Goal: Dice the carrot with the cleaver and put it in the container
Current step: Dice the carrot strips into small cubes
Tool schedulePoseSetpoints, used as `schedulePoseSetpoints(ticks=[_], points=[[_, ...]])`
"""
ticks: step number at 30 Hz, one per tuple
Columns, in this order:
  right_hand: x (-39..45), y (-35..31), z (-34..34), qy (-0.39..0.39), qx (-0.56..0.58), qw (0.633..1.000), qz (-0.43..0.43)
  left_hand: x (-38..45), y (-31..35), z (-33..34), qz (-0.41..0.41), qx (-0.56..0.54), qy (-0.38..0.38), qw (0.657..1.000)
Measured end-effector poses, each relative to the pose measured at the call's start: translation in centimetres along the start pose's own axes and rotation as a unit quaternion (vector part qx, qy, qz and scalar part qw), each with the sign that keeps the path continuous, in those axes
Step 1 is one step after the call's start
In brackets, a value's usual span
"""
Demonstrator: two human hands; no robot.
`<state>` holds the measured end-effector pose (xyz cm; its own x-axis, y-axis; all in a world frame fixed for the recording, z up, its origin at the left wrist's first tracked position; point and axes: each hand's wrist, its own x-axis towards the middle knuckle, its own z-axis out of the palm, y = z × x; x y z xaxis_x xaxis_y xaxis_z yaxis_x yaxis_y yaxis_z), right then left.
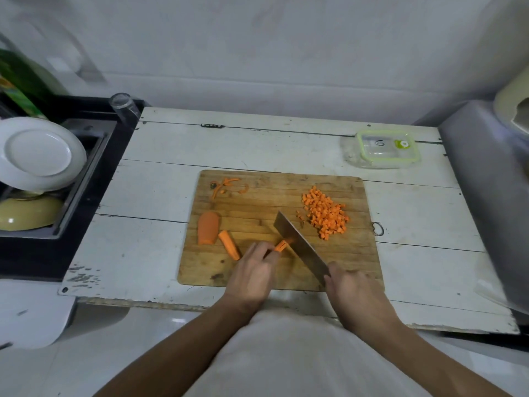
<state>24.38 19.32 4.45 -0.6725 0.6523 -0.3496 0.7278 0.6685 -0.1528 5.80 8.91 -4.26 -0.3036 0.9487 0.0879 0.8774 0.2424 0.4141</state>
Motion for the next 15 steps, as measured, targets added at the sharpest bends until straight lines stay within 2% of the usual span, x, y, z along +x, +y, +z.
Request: schedulePoseSetpoints(ticks=[4, 7, 11, 15], points=[[0.3, -0.3, 1.1, -0.022, -0.043, 0.999, -0.008, 0.1, -0.1, 0.1, 0.003, -0.004, -0.006, 1.0], [1.5, -1.2, 1.1, -0.001, -0.057, 0.998, -0.028, 0.1, -0.3, 0.3, 0.001, -0.01, -0.01, 1.0], [3.2, -2.1, 0.3, 0.019, -0.022, 0.999, -0.015, -0.2, -0.2, 0.2, -0.006, -0.034, -0.002, 0.999], [1.5, -1.2, -0.4, 0.03, 0.003, 1.0, 0.004, -0.7, -0.4, 0.6, -0.054, -0.098, 0.001, 0.994]])
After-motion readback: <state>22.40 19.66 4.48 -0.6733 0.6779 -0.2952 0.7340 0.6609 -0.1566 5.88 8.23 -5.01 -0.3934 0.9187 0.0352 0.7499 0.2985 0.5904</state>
